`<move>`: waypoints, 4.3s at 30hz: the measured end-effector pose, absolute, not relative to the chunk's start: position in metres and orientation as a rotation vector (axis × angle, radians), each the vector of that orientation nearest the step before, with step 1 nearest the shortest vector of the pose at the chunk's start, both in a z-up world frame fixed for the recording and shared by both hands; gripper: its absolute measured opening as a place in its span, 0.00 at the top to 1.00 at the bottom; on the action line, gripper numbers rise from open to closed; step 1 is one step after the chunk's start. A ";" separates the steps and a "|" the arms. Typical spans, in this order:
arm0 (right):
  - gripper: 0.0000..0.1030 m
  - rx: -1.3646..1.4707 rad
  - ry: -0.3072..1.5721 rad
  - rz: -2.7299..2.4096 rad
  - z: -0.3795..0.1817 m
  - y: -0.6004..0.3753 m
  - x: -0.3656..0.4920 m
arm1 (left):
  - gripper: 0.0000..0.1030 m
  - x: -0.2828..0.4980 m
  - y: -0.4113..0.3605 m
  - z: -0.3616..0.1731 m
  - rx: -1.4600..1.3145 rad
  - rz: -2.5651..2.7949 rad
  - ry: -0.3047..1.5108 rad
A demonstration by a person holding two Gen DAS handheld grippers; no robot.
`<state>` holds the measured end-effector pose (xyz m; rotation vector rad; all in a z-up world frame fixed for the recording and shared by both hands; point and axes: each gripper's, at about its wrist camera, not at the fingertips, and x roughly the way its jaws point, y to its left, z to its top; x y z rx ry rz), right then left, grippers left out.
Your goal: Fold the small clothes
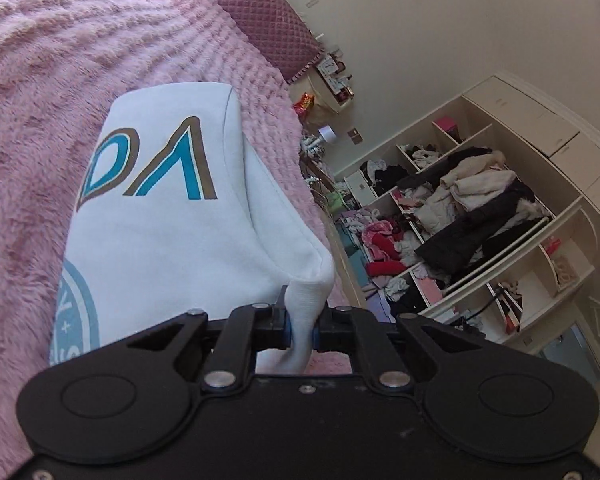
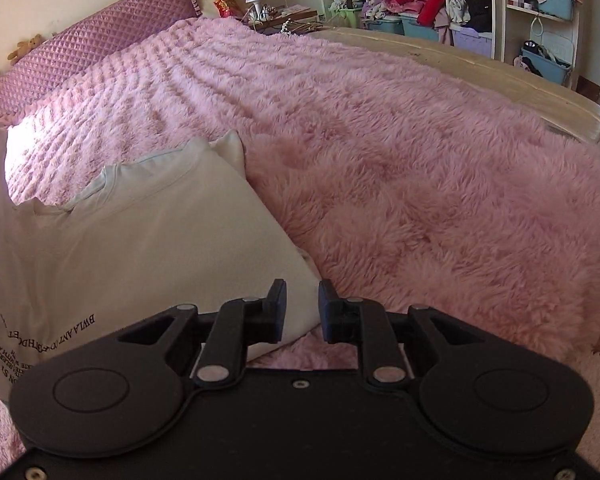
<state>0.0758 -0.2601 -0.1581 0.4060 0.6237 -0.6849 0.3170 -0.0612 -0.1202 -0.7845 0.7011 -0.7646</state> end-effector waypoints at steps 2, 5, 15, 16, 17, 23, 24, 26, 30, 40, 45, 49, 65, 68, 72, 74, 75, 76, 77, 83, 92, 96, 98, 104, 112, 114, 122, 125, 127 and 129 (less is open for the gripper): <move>0.85 0.400 0.606 -0.705 -0.153 -0.266 0.069 | 0.94 0.320 -0.099 -0.140 -0.773 -0.791 0.778; 0.83 0.422 0.615 -0.711 -0.153 -0.276 0.063 | 0.82 0.329 -0.163 -0.191 -0.628 -0.793 0.984; 0.73 0.490 0.604 -0.530 -0.154 -0.284 0.062 | 0.53 0.325 -0.109 -0.161 -0.517 -0.797 0.915; 0.70 0.521 0.605 -0.487 -0.155 -0.286 0.065 | 0.52 0.327 -0.093 -0.160 -0.513 -0.749 0.897; 0.68 0.549 0.604 -0.454 -0.157 -0.288 0.068 | 0.52 0.330 -0.074 -0.162 -0.505 -0.682 0.884; 0.61 0.645 0.604 -0.364 -0.172 -0.294 0.096 | 0.53 0.346 -0.005 -0.207 -0.607 -0.456 1.002; 0.61 0.663 0.606 -0.352 -0.173 -0.295 0.103 | 0.53 0.344 0.000 -0.212 -0.612 -0.443 1.014; 0.61 0.691 0.595 -0.347 -0.169 -0.295 0.109 | 0.53 0.342 -0.002 -0.215 -0.611 -0.442 1.020; 0.60 0.726 0.574 -0.358 -0.156 -0.289 0.103 | 0.53 0.339 -0.007 -0.212 -0.629 -0.443 1.018; 0.67 0.704 0.597 -0.346 -0.172 -0.295 0.123 | 0.52 0.343 -0.017 -0.213 -0.636 -0.434 1.044; 0.96 0.604 0.509 -0.344 -0.134 -0.296 0.103 | 0.52 0.340 -0.027 -0.195 -0.565 -0.486 0.982; 0.95 0.623 0.582 -0.428 -0.158 -0.313 0.086 | 0.52 0.339 -0.046 -0.204 -0.482 -0.531 1.020; 0.60 0.473 0.559 -0.184 -0.144 -0.366 0.241 | 0.51 0.435 -0.060 -0.212 -0.605 -0.436 1.012; 0.60 0.457 0.617 -0.175 -0.157 -0.369 0.274 | 0.51 0.449 -0.069 -0.213 -0.620 -0.434 1.020; 0.82 0.423 0.641 -0.234 -0.162 -0.364 0.284 | 0.51 0.457 -0.082 -0.213 -0.609 -0.427 1.022; 0.97 0.393 0.584 -0.290 -0.149 -0.360 0.269 | 0.51 0.457 -0.084 -0.211 -0.613 -0.431 1.020; 0.97 0.380 0.559 -0.316 -0.145 -0.359 0.260 | 0.50 0.457 -0.085 -0.211 -0.616 -0.442 1.013; 0.98 0.388 0.553 -0.334 -0.145 -0.361 0.256 | 0.48 0.457 -0.086 -0.211 -0.614 -0.451 1.011; 0.98 0.392 0.566 -0.355 -0.150 -0.363 0.256 | 0.46 0.456 -0.086 -0.214 -0.605 -0.452 1.013; 0.70 0.497 0.592 -0.361 -0.167 -0.387 0.248 | 0.47 0.452 -0.087 -0.204 -0.591 -0.450 1.028; 0.64 0.445 0.653 -0.352 -0.141 -0.346 0.102 | 0.46 0.357 -0.045 -0.213 -0.559 -0.546 1.124; 0.64 0.511 0.675 -0.376 -0.155 -0.333 0.077 | 0.46 0.335 -0.038 -0.227 -0.667 -0.524 1.158; 0.65 0.514 0.684 -0.394 -0.162 -0.328 0.077 | 0.46 0.330 -0.038 -0.228 -0.687 -0.509 1.165; 0.87 0.480 0.660 -0.387 -0.157 -0.315 0.078 | 0.48 0.319 -0.043 -0.226 -0.686 -0.532 1.220; 0.87 0.488 0.661 -0.387 -0.149 -0.314 0.079 | 0.62 0.310 -0.041 -0.231 -0.758 -0.539 1.263; 0.88 0.499 0.645 -0.387 -0.145 -0.313 0.076 | 0.91 0.310 -0.034 -0.224 -0.758 -0.542 1.214; 0.93 0.485 0.729 -0.427 -0.176 -0.312 0.077 | 0.86 0.309 -0.034 -0.234 -0.625 -0.545 1.180; 0.93 0.453 0.744 -0.422 -0.181 -0.308 0.075 | 0.81 0.312 -0.033 -0.236 -0.620 -0.548 1.188; 0.91 0.440 0.721 -0.428 -0.170 -0.307 0.070 | 0.81 0.310 -0.028 -0.228 -0.610 -0.547 1.184; 0.87 0.395 0.680 -0.439 -0.155 -0.303 0.068 | 0.81 0.307 -0.018 -0.211 -0.565 -0.530 1.142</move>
